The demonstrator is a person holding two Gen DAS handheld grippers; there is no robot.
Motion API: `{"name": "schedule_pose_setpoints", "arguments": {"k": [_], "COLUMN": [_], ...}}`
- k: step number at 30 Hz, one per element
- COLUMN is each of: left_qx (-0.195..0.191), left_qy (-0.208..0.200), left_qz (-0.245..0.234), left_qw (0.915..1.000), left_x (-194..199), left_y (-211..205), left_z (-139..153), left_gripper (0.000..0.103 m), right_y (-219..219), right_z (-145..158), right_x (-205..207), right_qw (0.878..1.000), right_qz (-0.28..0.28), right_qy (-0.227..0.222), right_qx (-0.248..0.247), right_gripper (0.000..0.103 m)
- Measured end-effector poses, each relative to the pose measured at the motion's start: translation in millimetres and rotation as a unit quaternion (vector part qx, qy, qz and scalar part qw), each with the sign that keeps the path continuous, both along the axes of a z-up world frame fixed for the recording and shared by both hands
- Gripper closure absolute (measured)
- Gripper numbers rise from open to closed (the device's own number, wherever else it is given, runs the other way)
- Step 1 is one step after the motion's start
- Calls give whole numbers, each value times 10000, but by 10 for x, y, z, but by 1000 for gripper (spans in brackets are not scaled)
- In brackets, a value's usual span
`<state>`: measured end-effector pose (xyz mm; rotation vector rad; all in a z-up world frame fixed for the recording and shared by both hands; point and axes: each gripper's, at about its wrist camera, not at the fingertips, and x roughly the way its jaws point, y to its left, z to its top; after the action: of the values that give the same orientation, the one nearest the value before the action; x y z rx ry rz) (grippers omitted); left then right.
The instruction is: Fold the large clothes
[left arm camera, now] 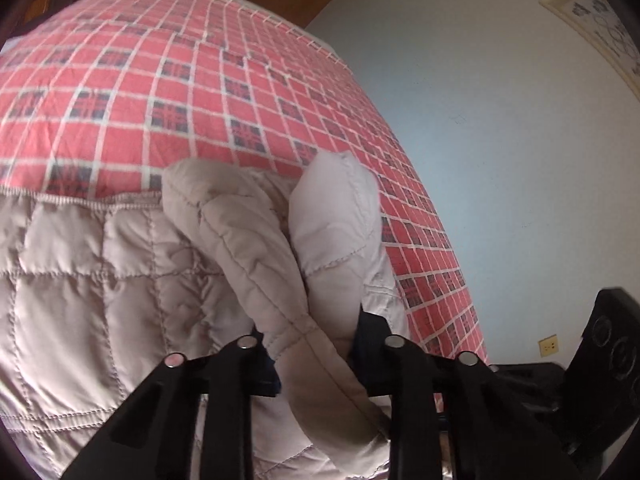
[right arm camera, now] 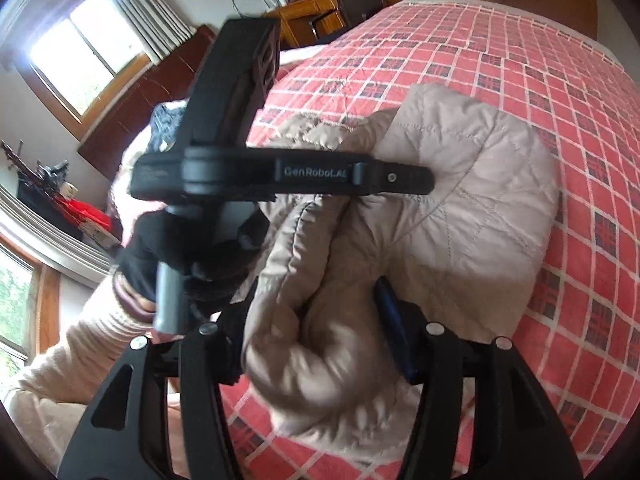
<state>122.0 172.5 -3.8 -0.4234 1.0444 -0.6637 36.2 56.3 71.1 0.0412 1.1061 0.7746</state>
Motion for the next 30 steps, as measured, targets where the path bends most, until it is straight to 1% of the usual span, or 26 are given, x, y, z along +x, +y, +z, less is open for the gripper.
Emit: {"name": "schedule_pose_setpoints", "arguments": {"k": [3,5,7,9,11,12,15,17,19,21,24,25,27,30], "left_qx": [-94,-209,-287,-324,-352,-396,-484,-557,-725,-864,-1074,-1095,-1083,-1215], "left_qy": [-111,-136,-215,-353,-476,-517,-599,-665,-727,-872,-1117,-1165,-1218,-1034], "left_qz": [-81,-142,-242,-356,-457,-516,-612,-675,-743,-811,-840,-825,-748,-597], "left_qw": [9999,9996,9991,9982,9972,9965,9952,9939,9919,9891,9843,9837,9838,9854], "left_x": [-27,-47,-85,-132,-184,-189,-202,-220,-255,-315,-423,-440,-447,-398], "left_y": [1,10,-5,-57,-98,-113,-110,-77,1,99,330,398,559,853], "left_z": [38,41,69,137,238,285,421,504,610,743,964,997,1018,872], "left_gripper": [84,86,87,88,89,89,90,90,90,90,90,90,90,90], "right_y": [-324,-555,-727,-892,-1005,-1046,-1176,-1213,-1210,-1174,-1065,-1041,-942,-756], "right_z": [161,207,173,99,80,91,222,301,332,279,118,91,-8,-131], "right_x": [-75,-126,-121,-67,-22,-44,-148,-161,-132,-92,3,-3,31,69], "right_qw": [9988,9975,9955,9920,9875,9858,9808,9805,9831,9854,9875,9880,9897,9918], "right_qz": [-212,-549,-789,-968,-987,-998,-904,-987,-1160,-1242,-1208,-1179,-1051,-877], "right_qy": [8,-46,23,206,308,296,108,-45,-131,-87,106,135,253,393], "right_qx": [432,439,527,779,1192,1320,1727,1699,1413,1160,1003,984,942,844], "right_gripper": [46,43,41,41,41,40,39,39,39,39,39,39,39,39]}}
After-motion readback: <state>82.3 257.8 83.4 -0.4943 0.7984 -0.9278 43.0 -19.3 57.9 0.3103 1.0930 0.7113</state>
